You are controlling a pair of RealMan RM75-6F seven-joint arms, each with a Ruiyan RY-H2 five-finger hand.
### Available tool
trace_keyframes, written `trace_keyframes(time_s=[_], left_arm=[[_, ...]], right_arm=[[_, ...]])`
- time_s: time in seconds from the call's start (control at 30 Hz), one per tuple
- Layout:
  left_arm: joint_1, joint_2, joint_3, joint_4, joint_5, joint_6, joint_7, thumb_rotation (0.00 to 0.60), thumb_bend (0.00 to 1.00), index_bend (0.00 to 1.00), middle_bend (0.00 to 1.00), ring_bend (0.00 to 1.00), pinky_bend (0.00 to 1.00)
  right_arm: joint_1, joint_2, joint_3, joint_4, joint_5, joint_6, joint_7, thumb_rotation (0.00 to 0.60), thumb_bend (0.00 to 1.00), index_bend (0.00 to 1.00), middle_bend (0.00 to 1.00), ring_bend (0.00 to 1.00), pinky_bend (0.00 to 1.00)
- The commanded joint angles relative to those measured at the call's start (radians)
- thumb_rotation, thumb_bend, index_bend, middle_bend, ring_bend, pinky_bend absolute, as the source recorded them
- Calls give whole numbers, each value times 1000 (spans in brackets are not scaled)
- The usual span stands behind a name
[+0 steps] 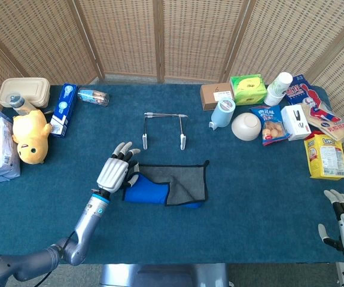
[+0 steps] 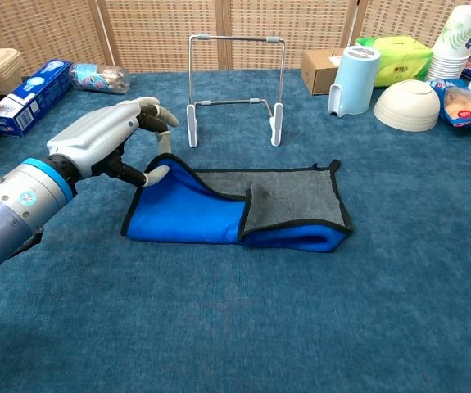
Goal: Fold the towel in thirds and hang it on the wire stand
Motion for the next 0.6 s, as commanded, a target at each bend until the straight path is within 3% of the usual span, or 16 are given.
trace_keyframes(time_s=[0.03,0.37,0.6], left_arm=[[2,0,1,4,-6,-5,2,600,495,598,216,12,21],[10,-2,2,9,-26,-17,24,600,492,527,178,0,5],[8,-5,-2,13,-31,-18,30,600,480,330,123,0,0]], right_arm=[[-1,1,-1,-1,-1,1,2,600,410,59,71,0,71],[-4,4,-2,-2,-2,3,9,600,409,57,71,0,71],[-6,5,-2,-4,-2,4,11,600,409,57,71,0,71]])
